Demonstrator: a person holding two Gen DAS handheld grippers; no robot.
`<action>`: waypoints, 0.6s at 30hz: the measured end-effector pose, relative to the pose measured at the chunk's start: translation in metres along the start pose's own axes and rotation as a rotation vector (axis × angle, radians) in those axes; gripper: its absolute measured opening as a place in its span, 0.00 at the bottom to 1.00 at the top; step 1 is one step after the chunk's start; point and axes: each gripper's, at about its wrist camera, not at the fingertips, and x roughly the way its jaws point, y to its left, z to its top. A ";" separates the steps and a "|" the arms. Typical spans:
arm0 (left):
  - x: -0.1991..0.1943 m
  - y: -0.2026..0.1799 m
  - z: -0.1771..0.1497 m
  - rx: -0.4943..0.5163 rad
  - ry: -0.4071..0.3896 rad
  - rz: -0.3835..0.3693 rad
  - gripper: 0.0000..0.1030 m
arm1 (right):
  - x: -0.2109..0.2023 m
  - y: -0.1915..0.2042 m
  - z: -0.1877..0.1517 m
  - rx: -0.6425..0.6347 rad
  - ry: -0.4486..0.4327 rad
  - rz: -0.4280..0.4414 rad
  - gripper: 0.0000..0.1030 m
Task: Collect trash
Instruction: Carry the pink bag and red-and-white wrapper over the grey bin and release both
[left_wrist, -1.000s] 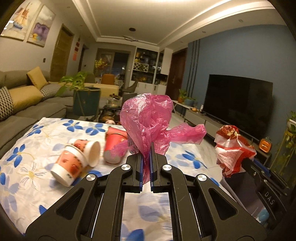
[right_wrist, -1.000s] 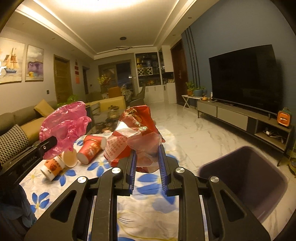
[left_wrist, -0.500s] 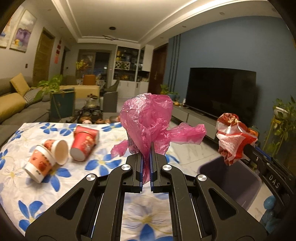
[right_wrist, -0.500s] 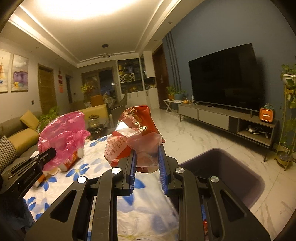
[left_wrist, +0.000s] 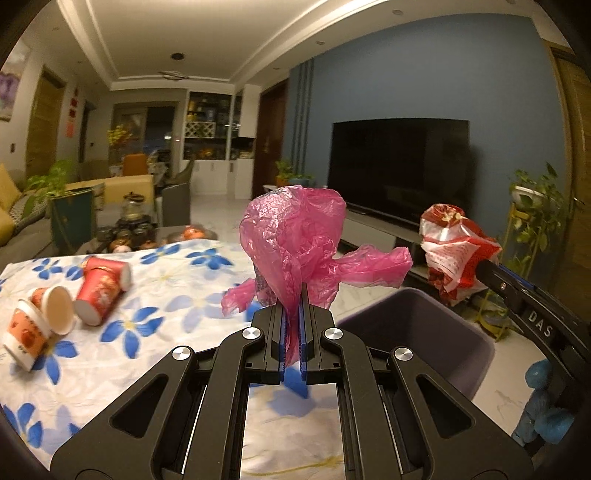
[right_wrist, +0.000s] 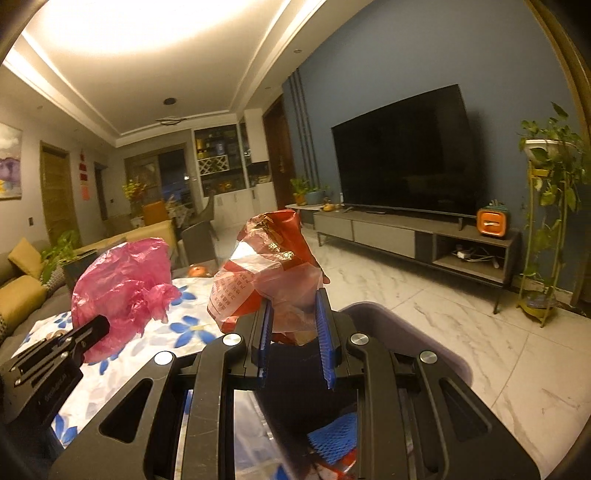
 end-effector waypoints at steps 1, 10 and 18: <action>0.005 -0.005 -0.001 0.007 0.001 -0.017 0.04 | 0.000 -0.003 0.000 0.004 -0.001 -0.008 0.23; 0.029 -0.050 -0.007 0.072 0.011 -0.121 0.04 | 0.003 -0.027 -0.002 0.022 0.002 -0.076 0.23; 0.050 -0.063 -0.011 0.062 0.038 -0.166 0.04 | 0.007 -0.036 -0.002 0.032 0.007 -0.108 0.23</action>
